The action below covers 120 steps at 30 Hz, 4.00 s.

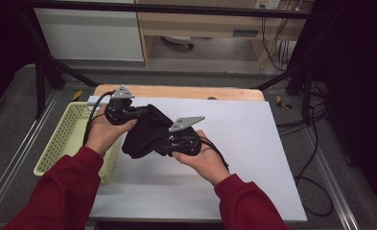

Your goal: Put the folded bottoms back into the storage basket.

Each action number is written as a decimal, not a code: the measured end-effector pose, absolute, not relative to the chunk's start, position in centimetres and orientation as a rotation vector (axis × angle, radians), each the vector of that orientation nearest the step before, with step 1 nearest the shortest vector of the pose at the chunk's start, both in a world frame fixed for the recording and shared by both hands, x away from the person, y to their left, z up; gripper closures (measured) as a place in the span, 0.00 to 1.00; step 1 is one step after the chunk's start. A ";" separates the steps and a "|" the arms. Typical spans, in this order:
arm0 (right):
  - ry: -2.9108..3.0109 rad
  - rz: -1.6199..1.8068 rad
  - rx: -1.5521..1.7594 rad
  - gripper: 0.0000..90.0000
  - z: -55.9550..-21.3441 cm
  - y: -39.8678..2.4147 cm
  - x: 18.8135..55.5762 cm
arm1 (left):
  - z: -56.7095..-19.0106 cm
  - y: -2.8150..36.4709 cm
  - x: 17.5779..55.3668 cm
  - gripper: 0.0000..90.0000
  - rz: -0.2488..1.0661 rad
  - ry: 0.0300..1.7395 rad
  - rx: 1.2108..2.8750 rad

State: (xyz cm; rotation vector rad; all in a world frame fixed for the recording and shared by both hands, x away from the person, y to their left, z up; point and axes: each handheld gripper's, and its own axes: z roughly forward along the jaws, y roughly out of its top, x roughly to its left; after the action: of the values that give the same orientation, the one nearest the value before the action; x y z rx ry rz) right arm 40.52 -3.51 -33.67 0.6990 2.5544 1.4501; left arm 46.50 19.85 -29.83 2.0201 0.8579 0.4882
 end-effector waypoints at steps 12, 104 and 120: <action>2.570 1.448 0.660 0.83 -33.0 -1.0 41.0 | -29.6 22.0 46.6 0.92 0.505 0.896 1.996; 2.525 1.651 0.507 0.83 -33.0 13.1 43.2 | -28.2 35.2 46.0 0.92 0.593 1.097 1.852; 2.533 1.665 0.515 0.83 -34.0 14.1 43.3 | -28.8 36.1 46.1 0.92 0.599 1.119 1.843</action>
State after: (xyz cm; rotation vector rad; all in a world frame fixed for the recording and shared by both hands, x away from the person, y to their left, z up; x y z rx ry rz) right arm 43.32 14.11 -33.97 0.5153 2.5332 1.6646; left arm 46.06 36.11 -28.79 1.8428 1.1192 0.5994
